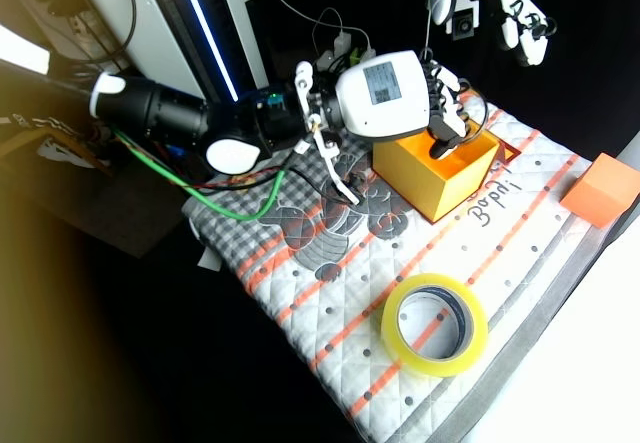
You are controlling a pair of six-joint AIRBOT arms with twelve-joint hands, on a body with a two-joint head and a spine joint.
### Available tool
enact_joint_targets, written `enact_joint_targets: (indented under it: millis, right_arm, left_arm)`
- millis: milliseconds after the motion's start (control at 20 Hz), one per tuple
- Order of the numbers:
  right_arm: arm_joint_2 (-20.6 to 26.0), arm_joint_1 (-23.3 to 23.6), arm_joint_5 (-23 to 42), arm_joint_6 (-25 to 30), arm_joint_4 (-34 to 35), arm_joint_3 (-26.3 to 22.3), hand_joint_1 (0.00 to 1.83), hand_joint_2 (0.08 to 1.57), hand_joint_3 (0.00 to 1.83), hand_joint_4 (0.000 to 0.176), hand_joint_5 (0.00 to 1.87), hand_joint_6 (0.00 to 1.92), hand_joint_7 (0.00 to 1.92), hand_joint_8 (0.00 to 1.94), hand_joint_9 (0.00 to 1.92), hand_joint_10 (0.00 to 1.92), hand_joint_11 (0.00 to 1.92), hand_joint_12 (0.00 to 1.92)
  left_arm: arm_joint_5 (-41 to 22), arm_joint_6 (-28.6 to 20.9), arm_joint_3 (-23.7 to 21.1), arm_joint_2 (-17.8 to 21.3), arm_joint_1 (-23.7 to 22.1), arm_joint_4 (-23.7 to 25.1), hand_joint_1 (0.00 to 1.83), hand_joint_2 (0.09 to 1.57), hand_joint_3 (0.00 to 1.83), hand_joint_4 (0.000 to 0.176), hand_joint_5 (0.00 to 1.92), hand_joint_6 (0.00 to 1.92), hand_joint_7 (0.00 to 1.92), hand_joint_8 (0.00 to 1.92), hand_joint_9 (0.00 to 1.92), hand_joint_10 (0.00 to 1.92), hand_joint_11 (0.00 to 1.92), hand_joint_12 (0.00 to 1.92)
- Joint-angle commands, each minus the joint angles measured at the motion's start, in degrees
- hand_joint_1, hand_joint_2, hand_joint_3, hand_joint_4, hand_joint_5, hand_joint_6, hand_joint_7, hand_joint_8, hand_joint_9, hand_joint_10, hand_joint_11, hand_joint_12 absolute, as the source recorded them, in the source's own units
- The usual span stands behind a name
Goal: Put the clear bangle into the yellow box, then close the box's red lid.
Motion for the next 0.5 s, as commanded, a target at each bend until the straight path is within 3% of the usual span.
enact_joint_targets:
  millis: [0,50,100,150,200,250,400,450]
  right_arm:
    - [0.19,0.58,8.81,0.57,0.57,-0.08,0.55,1.25,0.00,0.000,0.71,0.15,0.87,0.03,0.96,0.00,0.49,1.12]
    - [0.18,0.58,8.77,0.57,0.57,-0.06,0.36,1.28,0.01,0.000,0.63,0.05,0.74,0.01,0.78,0.00,0.35,1.08]
    - [0.18,0.58,8.76,0.57,0.57,-0.06,0.36,1.28,0.01,0.000,0.63,0.05,0.74,0.01,0.78,0.00,0.35,1.08]
    - [0.19,0.58,8.74,0.57,0.57,0.01,0.02,1.27,0.00,0.000,0.34,0.00,0.60,0.00,0.56,0.00,0.03,0.95]
    - [0.19,0.58,8.60,0.57,0.57,0.06,0.02,1.27,0.00,0.000,0.34,0.00,0.60,0.00,0.56,0.00,0.03,0.95]
    - [0.19,0.58,8.50,0.57,0.58,0.07,0.00,1.23,0.00,0.000,0.21,0.00,0.52,0.00,0.49,0.01,0.00,0.93]
    - [0.19,0.58,8.45,0.57,0.58,0.04,0.00,1.18,0.00,0.000,0.19,0.00,0.46,0.00,0.51,0.01,0.00,1.07]
    - [0.19,0.58,8.56,0.57,0.58,-0.13,0.00,1.18,0.00,0.000,0.19,0.00,0.47,0.01,0.50,0.01,0.00,1.04]
  left_arm:
    - [-7.20,-0.46,0.07,-0.16,-0.67,0.43,0.26,1.22,0.00,0.155,0.28,0.00,0.29,0.00,0.29,0.00,0.00,0.65]
    - [-7.21,-0.47,0.07,-0.16,-0.67,0.43,0.29,1.22,0.00,0.156,0.29,0.00,0.30,0.01,0.30,0.01,0.00,0.66]
    - [-7.21,-0.48,0.07,-0.16,-0.68,0.43,0.29,1.22,0.00,0.156,0.29,0.00,0.30,0.01,0.30,0.01,0.00,0.66]
    - [-7.24,-0.57,0.09,-0.16,-0.69,0.43,0.28,1.24,0.00,0.152,0.29,0.00,0.28,0.00,0.28,0.00,0.00,0.62]
    - [-7.25,-0.76,0.13,-0.16,-0.69,0.43,0.28,1.24,0.00,0.152,0.29,0.00,0.28,0.00,0.28,0.00,0.00,0.62]
    - [-7.26,-0.96,0.16,-0.16,-0.70,0.43,0.30,1.24,0.00,0.145,0.31,0.01,0.29,0.01,0.30,0.01,0.00,0.63]
    - [-7.21,-1.76,0.21,-0.15,-0.68,0.44,0.26,1.24,0.00,0.145,0.34,0.01,0.32,0.01,0.32,0.01,0.02,0.64]
    - [-7.15,-2.41,0.20,-0.15,-0.66,0.63,0.27,1.25,0.00,0.136,0.36,0.00,0.33,0.00,0.33,0.00,0.02,0.63]
